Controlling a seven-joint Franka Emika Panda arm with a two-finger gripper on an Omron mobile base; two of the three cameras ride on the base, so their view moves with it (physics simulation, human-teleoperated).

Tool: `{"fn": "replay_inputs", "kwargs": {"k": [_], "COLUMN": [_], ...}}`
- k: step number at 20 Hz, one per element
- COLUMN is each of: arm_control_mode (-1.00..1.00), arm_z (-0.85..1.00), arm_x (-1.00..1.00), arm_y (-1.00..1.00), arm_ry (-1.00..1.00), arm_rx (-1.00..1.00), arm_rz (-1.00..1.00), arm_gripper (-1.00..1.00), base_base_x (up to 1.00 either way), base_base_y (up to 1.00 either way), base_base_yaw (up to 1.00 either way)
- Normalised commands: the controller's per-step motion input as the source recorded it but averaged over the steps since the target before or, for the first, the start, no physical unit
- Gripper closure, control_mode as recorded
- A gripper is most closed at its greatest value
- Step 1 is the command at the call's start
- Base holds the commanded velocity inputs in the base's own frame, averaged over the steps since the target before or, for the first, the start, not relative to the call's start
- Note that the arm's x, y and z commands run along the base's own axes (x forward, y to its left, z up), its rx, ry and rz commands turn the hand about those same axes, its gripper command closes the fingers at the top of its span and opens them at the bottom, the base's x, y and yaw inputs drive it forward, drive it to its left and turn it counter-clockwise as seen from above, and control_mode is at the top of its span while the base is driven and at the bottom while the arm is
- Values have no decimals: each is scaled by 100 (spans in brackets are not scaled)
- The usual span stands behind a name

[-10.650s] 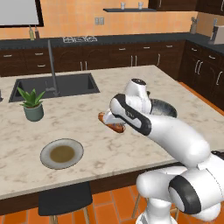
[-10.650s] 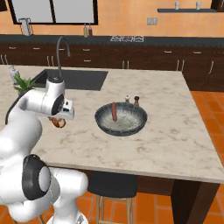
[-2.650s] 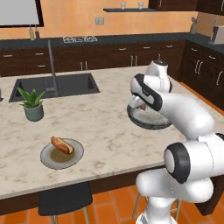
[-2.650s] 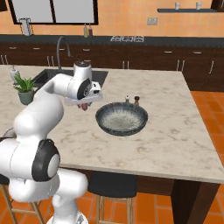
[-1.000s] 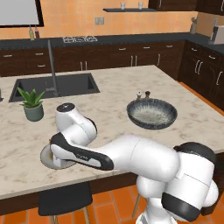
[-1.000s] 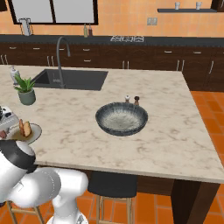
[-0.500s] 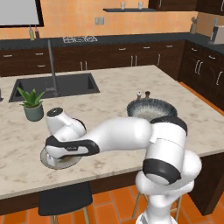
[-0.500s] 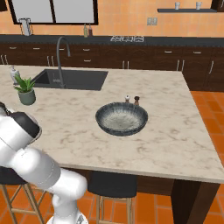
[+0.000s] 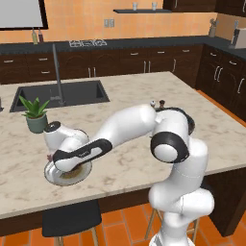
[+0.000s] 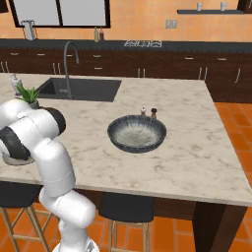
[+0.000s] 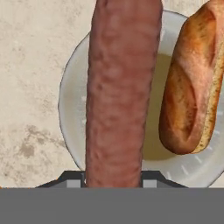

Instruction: Place one bun and one sausage from the bowl on each plate.

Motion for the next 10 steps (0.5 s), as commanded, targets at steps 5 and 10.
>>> {"fn": "replay_inputs", "kwargs": {"k": [5, 10], "arm_control_mode": [-100, -100], "arm_z": [-26, -8], "arm_x": [42, 24], "arm_y": [2, 2], "arm_ry": [-2, -6], "arm_rx": [-1, 0], "arm_rz": [-1, 0], "arm_gripper": [-100, -100], "base_base_x": [0, 0], "base_base_y": [0, 0], "base_base_yaw": [0, 0]}}
